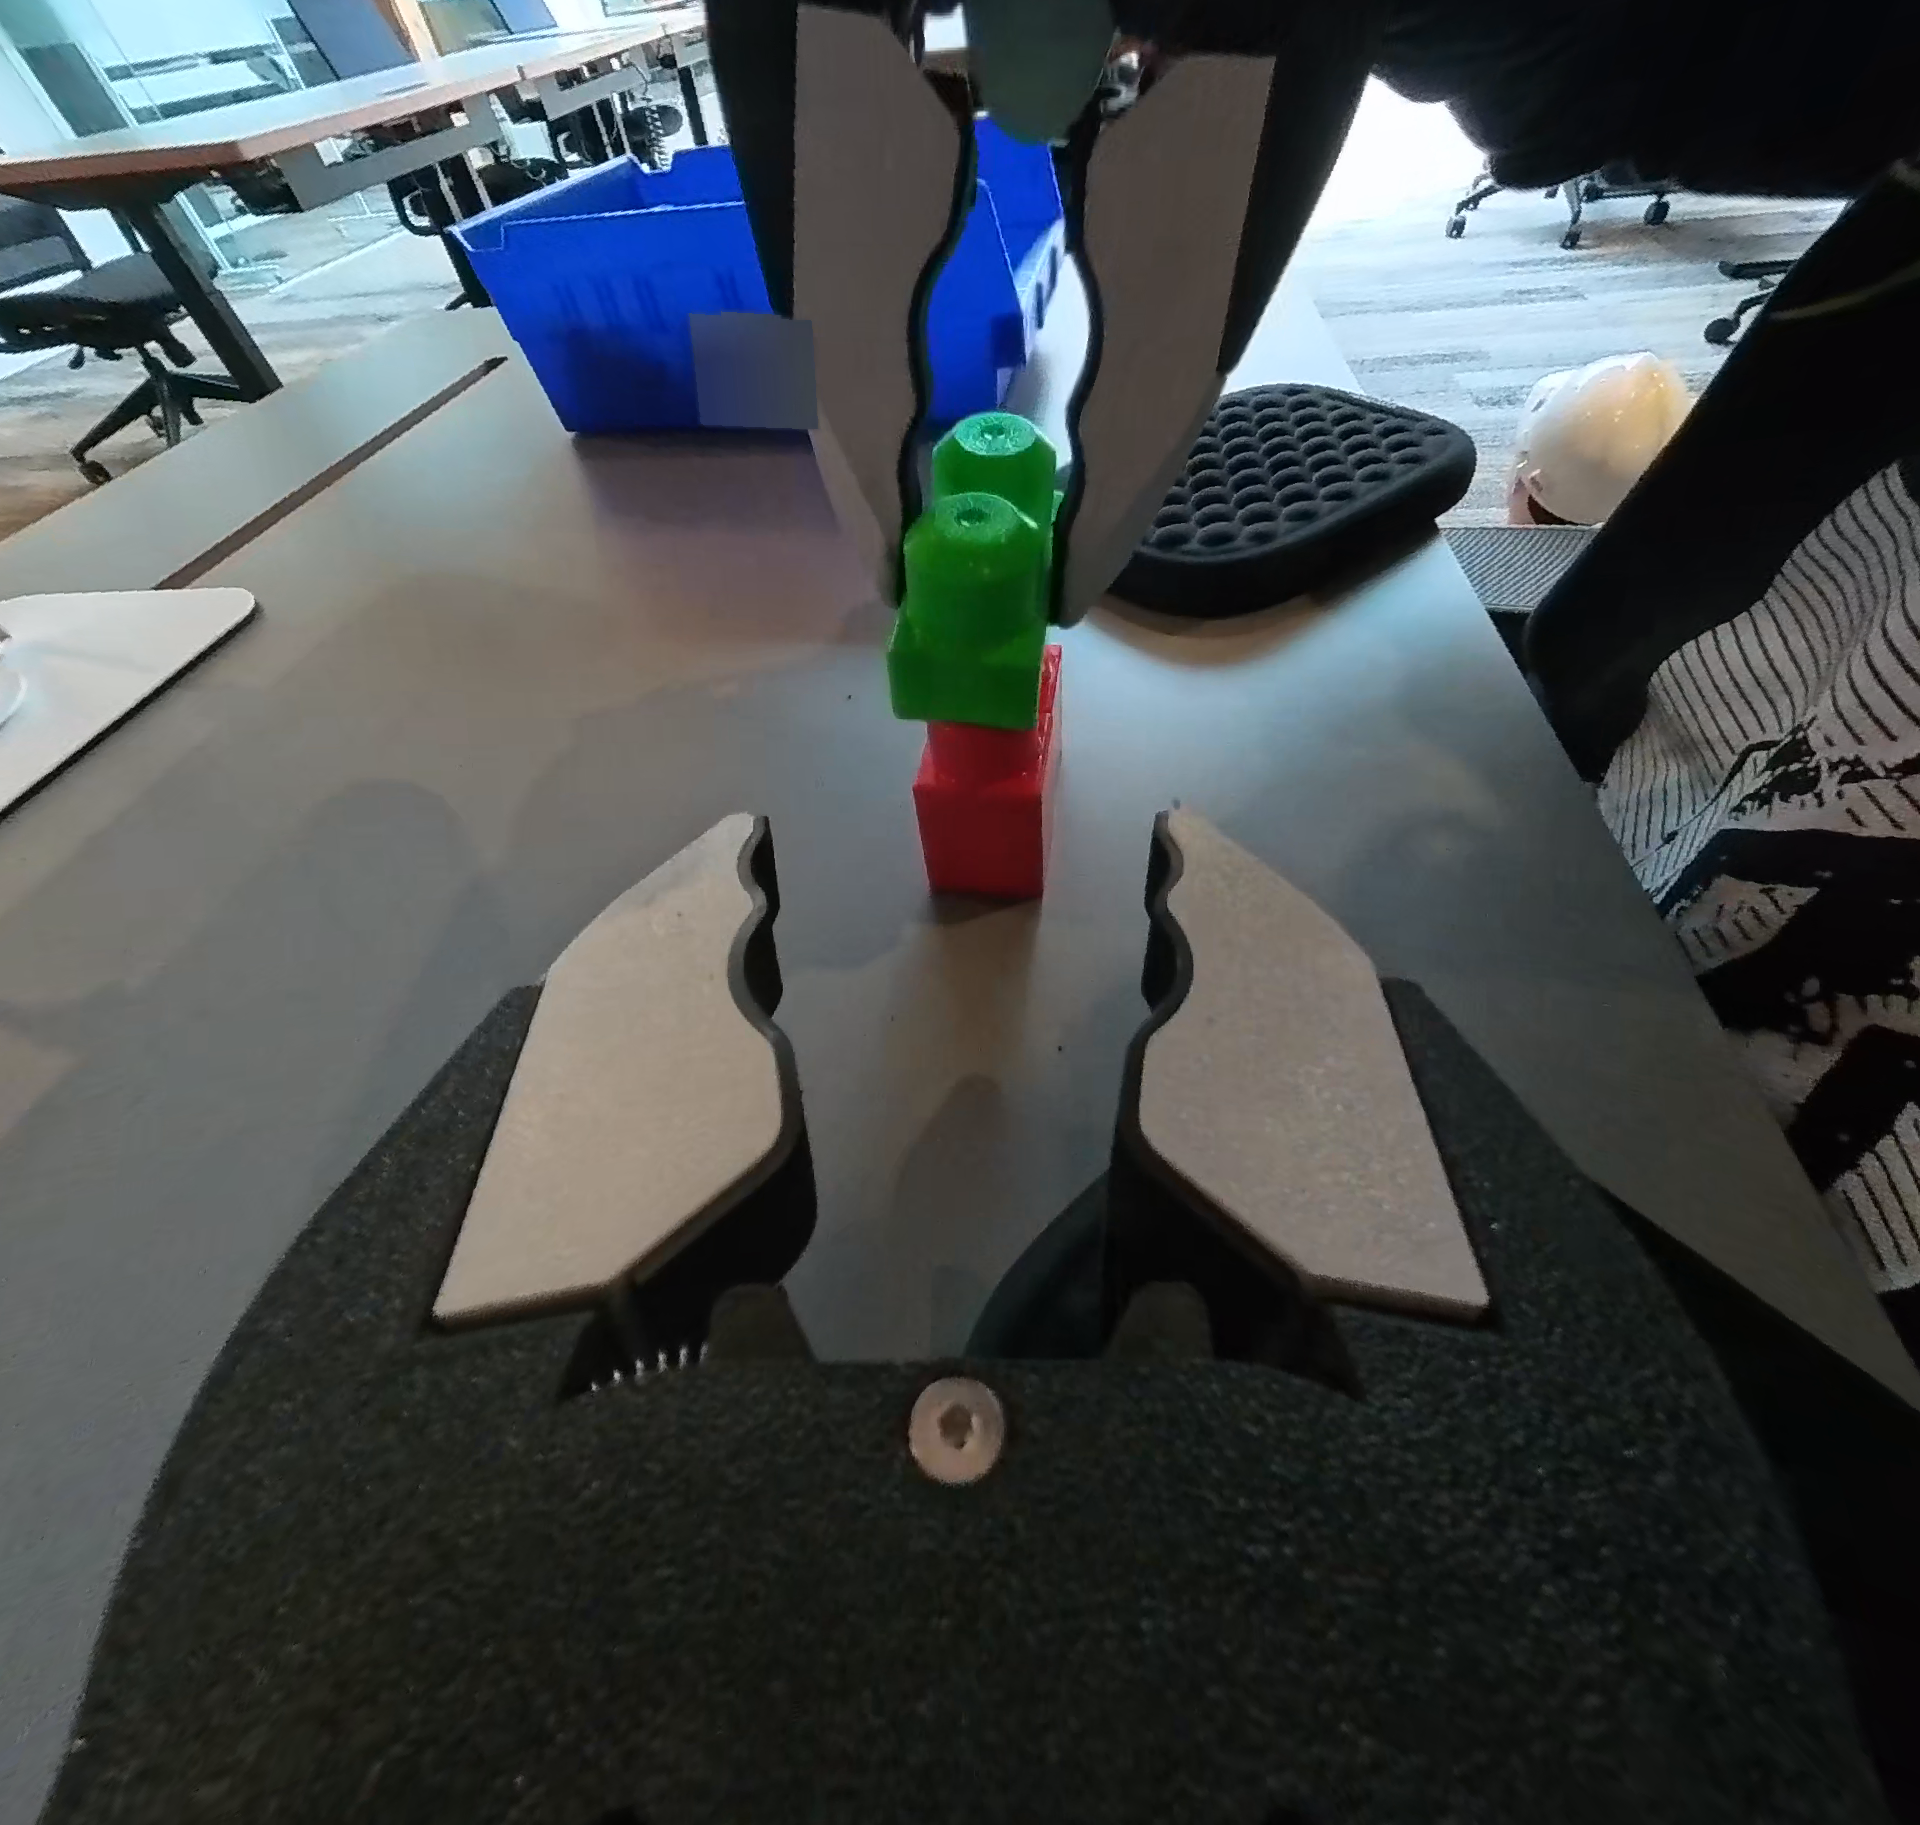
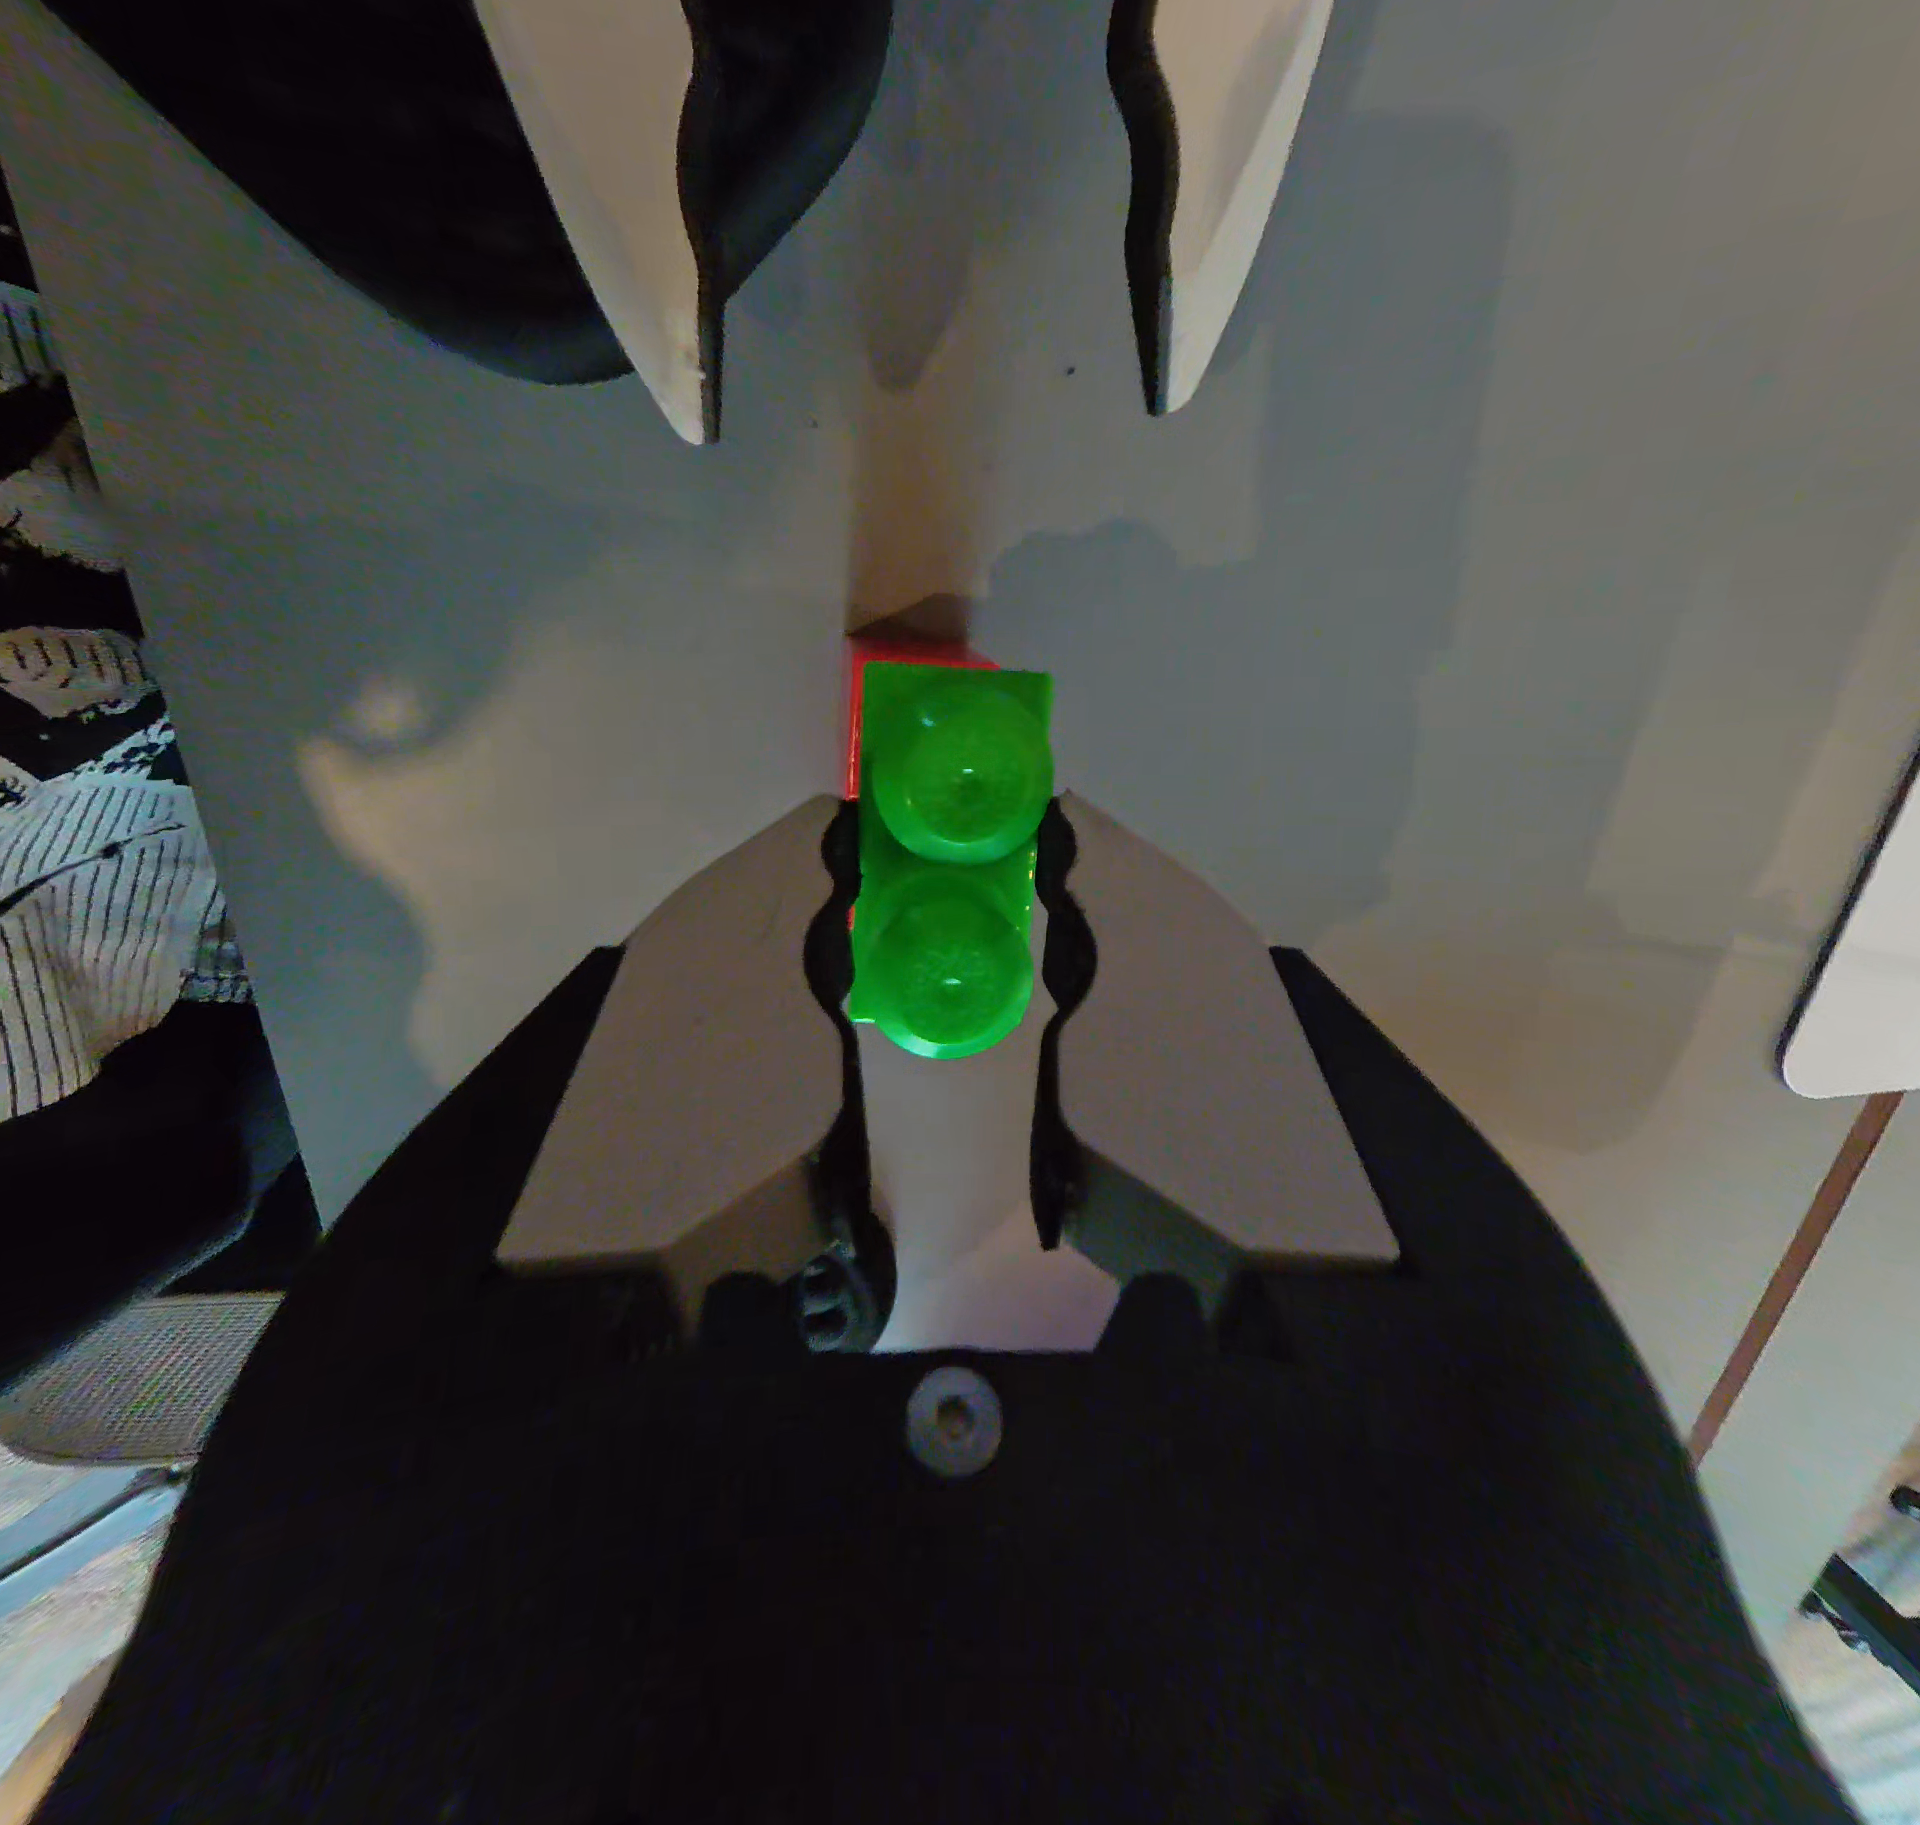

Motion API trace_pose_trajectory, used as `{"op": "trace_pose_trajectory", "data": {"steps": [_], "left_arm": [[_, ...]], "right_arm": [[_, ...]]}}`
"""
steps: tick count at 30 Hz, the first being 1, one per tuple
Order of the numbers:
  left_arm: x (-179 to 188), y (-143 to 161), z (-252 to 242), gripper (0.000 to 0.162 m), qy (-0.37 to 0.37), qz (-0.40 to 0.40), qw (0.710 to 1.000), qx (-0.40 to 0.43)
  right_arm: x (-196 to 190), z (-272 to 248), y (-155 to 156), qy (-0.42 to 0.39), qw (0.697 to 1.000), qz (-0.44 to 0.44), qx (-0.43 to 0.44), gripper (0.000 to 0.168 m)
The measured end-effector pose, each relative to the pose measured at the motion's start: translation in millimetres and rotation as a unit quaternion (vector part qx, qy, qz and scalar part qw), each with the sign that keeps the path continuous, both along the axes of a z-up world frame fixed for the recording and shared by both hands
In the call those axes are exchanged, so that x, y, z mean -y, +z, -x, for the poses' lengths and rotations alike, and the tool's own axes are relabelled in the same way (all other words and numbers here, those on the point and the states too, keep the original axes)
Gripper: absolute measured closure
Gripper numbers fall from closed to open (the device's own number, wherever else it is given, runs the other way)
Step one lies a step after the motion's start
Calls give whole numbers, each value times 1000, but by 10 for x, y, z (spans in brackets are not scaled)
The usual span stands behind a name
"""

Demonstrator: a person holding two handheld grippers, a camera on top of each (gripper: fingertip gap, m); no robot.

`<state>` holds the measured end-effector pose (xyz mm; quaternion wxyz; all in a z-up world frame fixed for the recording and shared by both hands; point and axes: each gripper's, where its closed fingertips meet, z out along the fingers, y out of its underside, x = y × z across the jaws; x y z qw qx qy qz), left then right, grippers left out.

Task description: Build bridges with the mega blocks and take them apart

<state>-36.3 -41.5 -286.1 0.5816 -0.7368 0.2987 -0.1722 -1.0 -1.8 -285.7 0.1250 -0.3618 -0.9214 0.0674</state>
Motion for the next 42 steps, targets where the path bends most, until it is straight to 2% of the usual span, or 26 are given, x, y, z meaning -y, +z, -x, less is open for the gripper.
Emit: {"op": "trace_pose_trajectory", "data": {"steps": [8, 22, 30, 42], "left_arm": [[-5, 6, 19, 95, 5, -1, 1000, 4], [-21, -16, 27, 94, 9, 3, 1000, 1], [-29, -35, 29, 95, 11, 7, 1000, -3], [-36, -51, 24, 95, 9, 12, 1000, -5]], "right_arm": [[-2, -19, -156, -5, 1000, 7, 12, 135], [-14, -14, -213, -13, 999, 21, 31, 135], [-3, -9, -239, -18, 996, 82, 10, 135], [-29, -16, -267, -15, 998, -2, 57, 135]]}}
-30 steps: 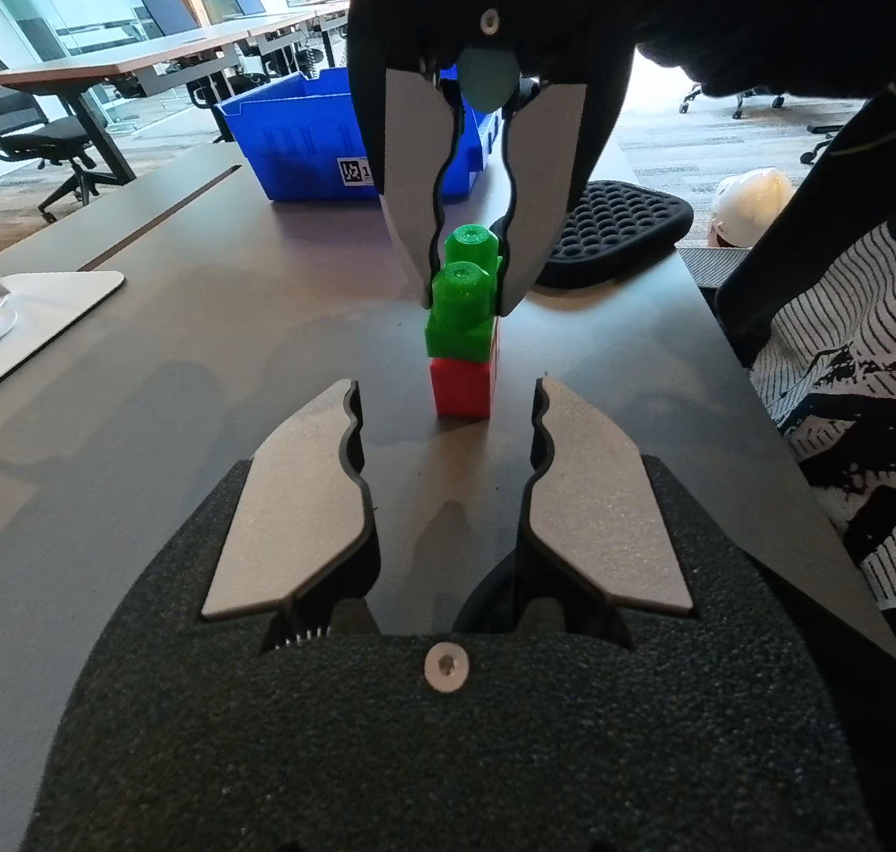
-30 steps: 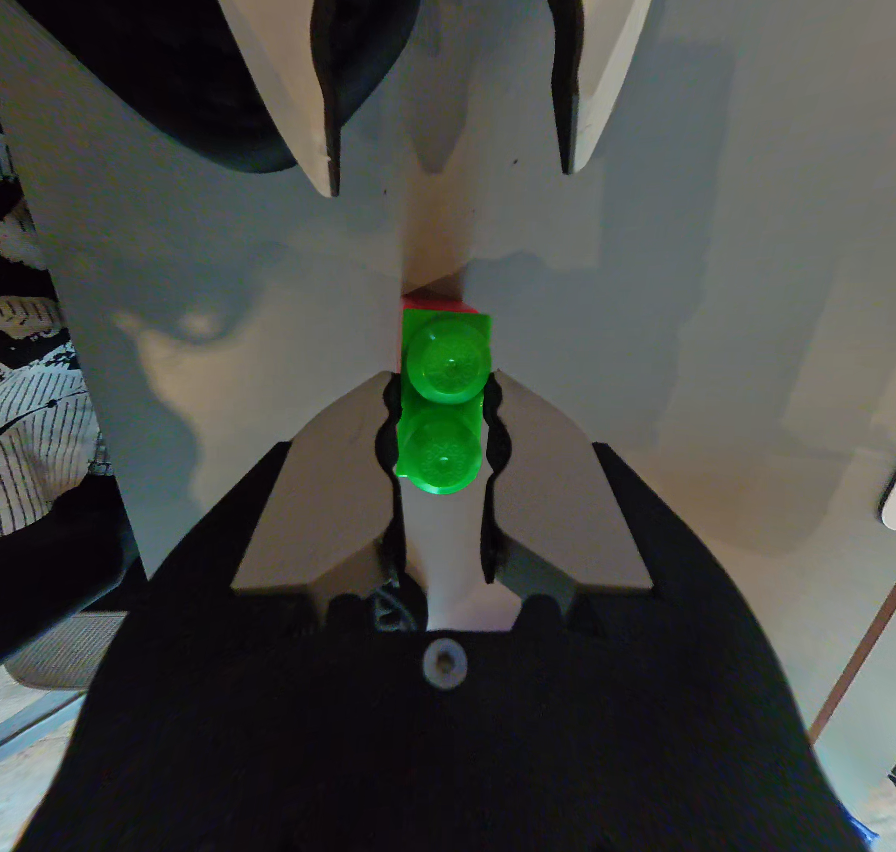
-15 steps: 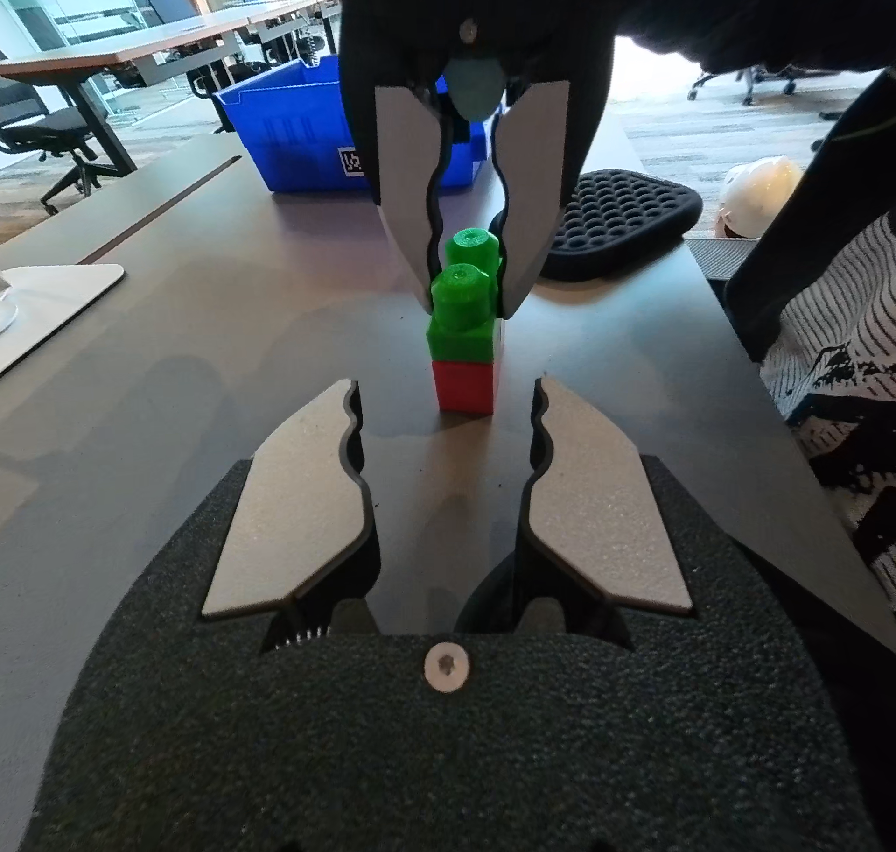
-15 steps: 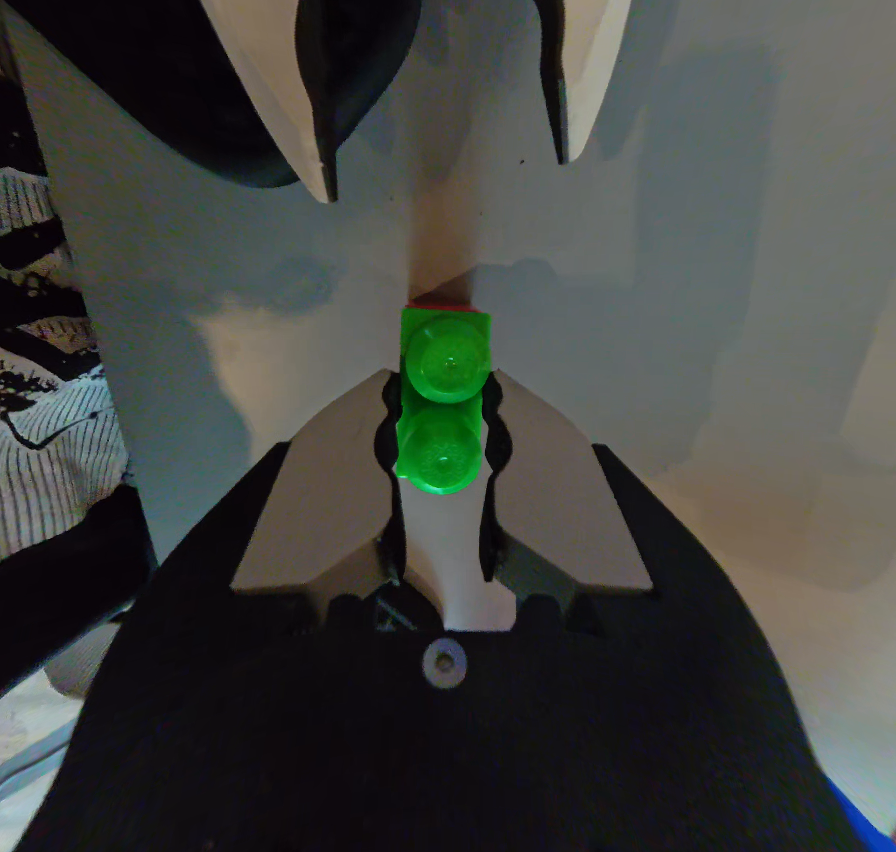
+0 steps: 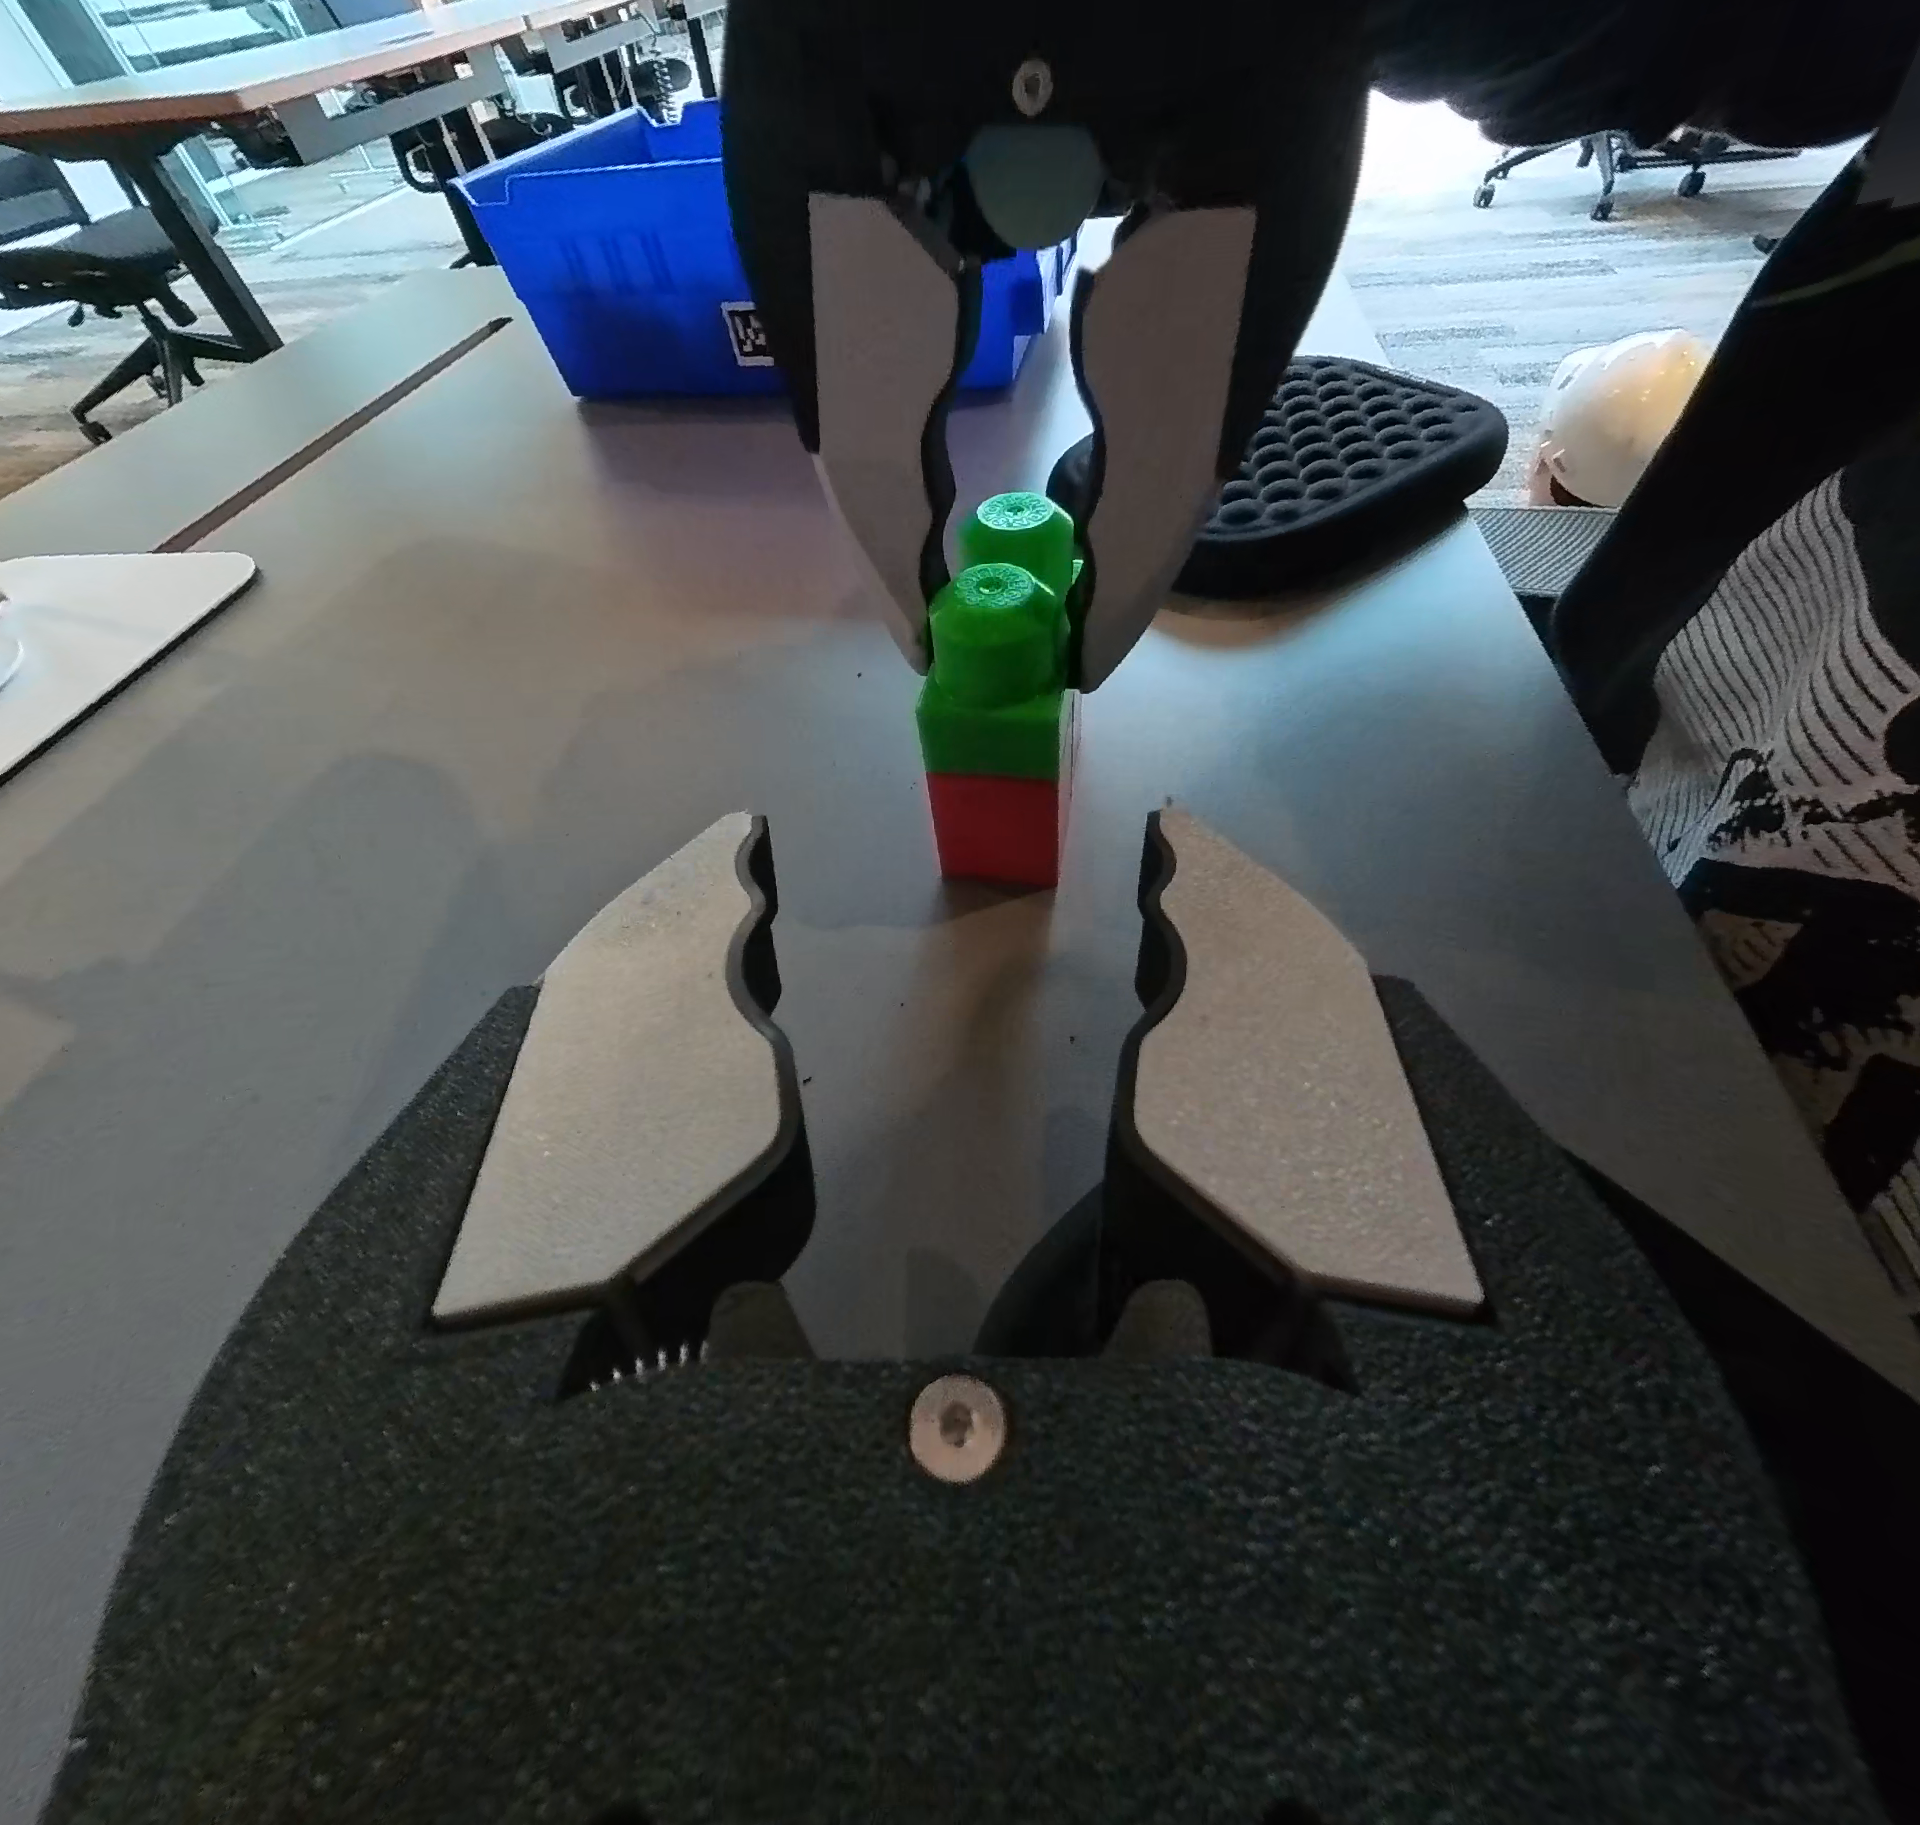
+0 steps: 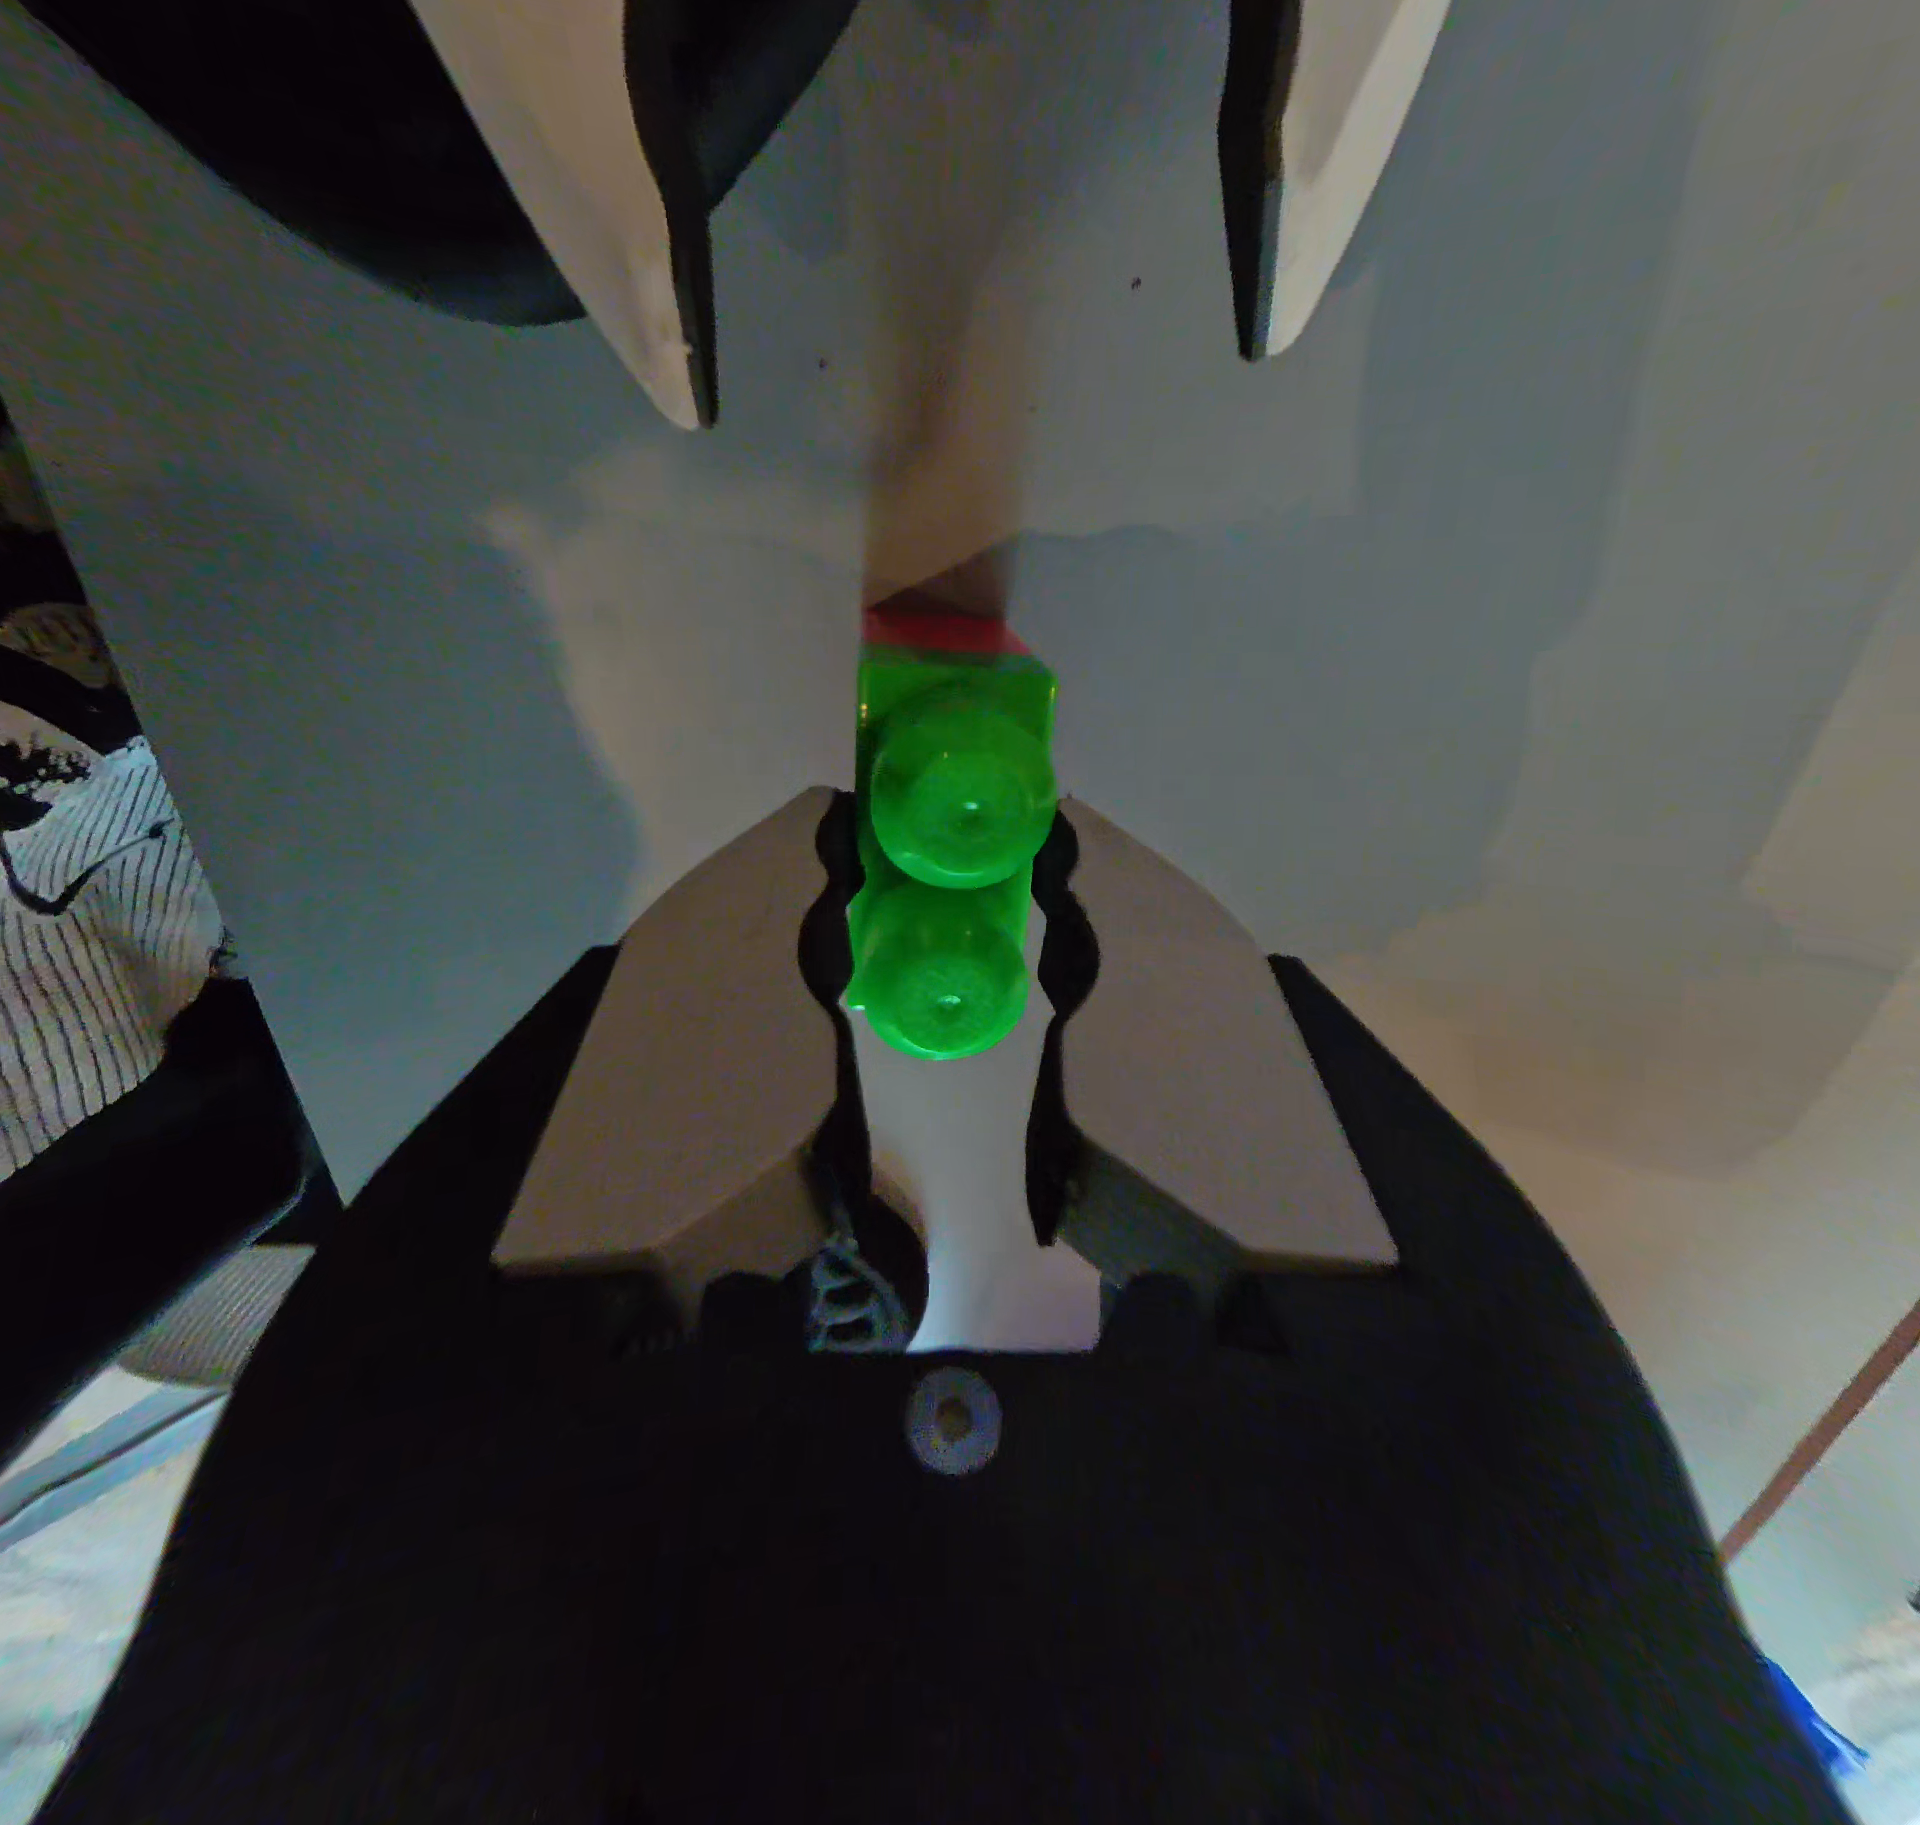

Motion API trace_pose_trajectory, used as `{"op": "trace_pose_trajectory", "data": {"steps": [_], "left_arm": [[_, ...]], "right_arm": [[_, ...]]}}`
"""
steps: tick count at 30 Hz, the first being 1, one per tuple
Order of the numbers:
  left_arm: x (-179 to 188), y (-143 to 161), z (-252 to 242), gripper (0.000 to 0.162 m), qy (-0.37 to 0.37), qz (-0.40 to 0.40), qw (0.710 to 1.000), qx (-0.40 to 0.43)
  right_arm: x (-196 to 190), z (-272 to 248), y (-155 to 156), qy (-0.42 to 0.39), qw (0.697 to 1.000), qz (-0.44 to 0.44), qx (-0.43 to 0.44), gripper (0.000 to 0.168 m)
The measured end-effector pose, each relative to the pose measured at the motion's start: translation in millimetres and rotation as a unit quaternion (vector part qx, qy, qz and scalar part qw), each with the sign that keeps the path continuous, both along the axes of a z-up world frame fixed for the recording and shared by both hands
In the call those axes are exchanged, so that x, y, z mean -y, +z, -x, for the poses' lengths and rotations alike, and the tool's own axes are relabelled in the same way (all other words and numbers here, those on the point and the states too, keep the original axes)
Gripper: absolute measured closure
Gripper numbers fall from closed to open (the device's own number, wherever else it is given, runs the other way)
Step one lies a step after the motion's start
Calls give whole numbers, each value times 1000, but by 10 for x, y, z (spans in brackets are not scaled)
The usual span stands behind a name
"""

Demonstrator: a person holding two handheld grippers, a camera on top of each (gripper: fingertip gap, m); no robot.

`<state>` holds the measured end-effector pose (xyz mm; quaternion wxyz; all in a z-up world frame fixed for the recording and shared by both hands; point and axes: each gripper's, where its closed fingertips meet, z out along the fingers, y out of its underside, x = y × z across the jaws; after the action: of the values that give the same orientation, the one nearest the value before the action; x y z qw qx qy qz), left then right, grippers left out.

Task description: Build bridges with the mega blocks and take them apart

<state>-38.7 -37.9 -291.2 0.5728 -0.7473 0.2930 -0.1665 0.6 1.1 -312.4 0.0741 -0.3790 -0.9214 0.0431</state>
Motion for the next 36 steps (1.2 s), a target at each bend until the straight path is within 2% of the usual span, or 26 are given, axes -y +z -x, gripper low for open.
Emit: {"op": "trace_pose_trajectory", "data": {"steps": [14, 20, 22, 25, 29, 33, 36], "left_arm": [[5, -13, -13, 95, 0, -5, 1000, -10], [10, 27, 8, 96, 6, -17, 1000, -2], [6, 57, 35, 96, 11, -20, 1000, 12], [-3, 81, 63, 97, 18, -22, 999, 23], [1, 104, 82, 97, 21, -27, 999, 32], [-5, 120, 102, 98, 25, -27, 998, 42], [-8, 106, 94, 98, 24, -24, 999, 37]], "right_arm": [[-9, 28, -47, 4, 1000, -30, -1, 134], [-3, 35, -32, -10, 1000, 17, -23, 134], [-80, -6, 0, -42, 998, 36, -14, 134], [-361, -47, 238, -105, 992, 55, -33, 134], [-993, -279, 664, -214, 974, 52, -57, 135], [-1760, -750, 995, -348, 935, 17, -67, 134], [-2277, -1198, 1093, -444, 894, -1, -58, 135]]}}
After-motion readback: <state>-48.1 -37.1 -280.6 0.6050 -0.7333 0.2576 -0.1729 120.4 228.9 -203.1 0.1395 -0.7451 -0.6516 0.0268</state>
